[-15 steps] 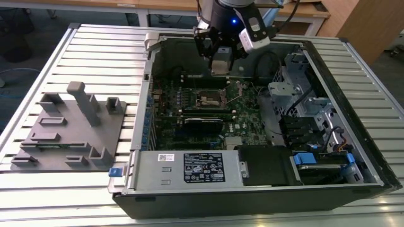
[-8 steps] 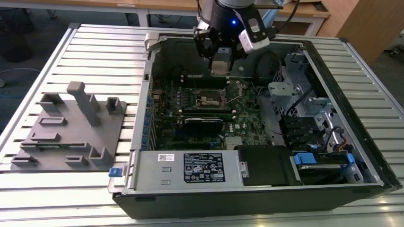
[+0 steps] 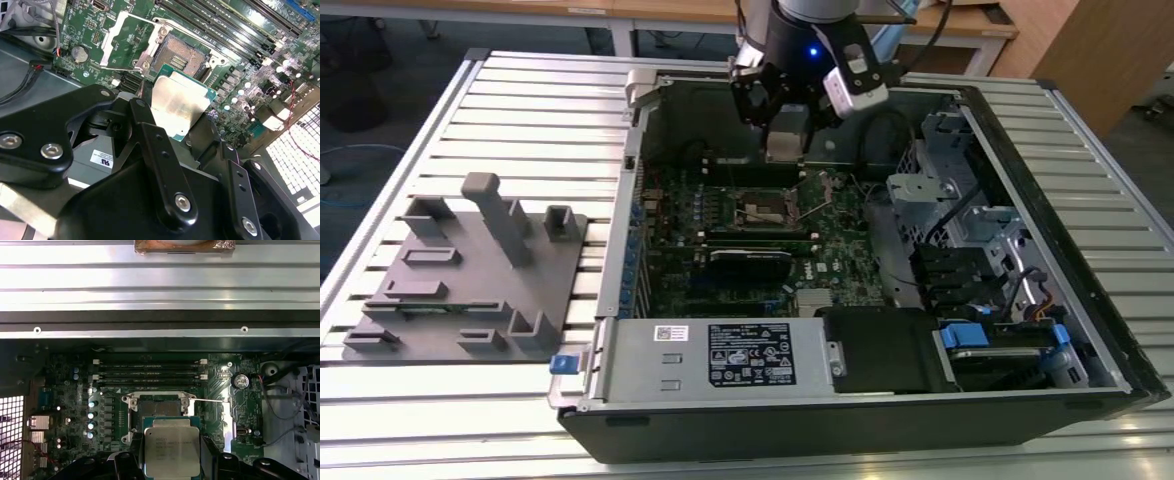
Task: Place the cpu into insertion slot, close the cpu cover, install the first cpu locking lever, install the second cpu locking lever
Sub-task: 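Place the cpu into insertion slot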
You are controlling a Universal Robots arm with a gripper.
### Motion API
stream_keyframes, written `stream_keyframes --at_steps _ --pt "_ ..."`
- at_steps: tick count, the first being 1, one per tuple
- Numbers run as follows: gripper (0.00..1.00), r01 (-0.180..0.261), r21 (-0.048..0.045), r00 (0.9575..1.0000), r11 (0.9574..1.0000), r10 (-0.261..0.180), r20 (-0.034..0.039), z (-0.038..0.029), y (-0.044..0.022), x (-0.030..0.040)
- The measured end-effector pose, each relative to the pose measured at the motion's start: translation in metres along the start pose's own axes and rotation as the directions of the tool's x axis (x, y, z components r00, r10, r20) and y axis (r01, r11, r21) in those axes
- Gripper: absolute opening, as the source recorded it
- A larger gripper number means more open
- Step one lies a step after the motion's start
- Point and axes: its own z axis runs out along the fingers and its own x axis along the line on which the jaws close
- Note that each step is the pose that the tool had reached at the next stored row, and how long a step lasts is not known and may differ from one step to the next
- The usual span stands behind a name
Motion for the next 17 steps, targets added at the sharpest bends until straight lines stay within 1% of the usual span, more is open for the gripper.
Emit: stream_keyframes --at_steps 12,17 --pt "0.54 0.000 0.0000 1.0000 1.0000 0.000 0.0002 0.0093 -0.0009 0.0002" --pt "0.54 0.000 0.0003 1.0000 1.0000 0.000 0.0000 0.0115 -0.0011 0.0003"
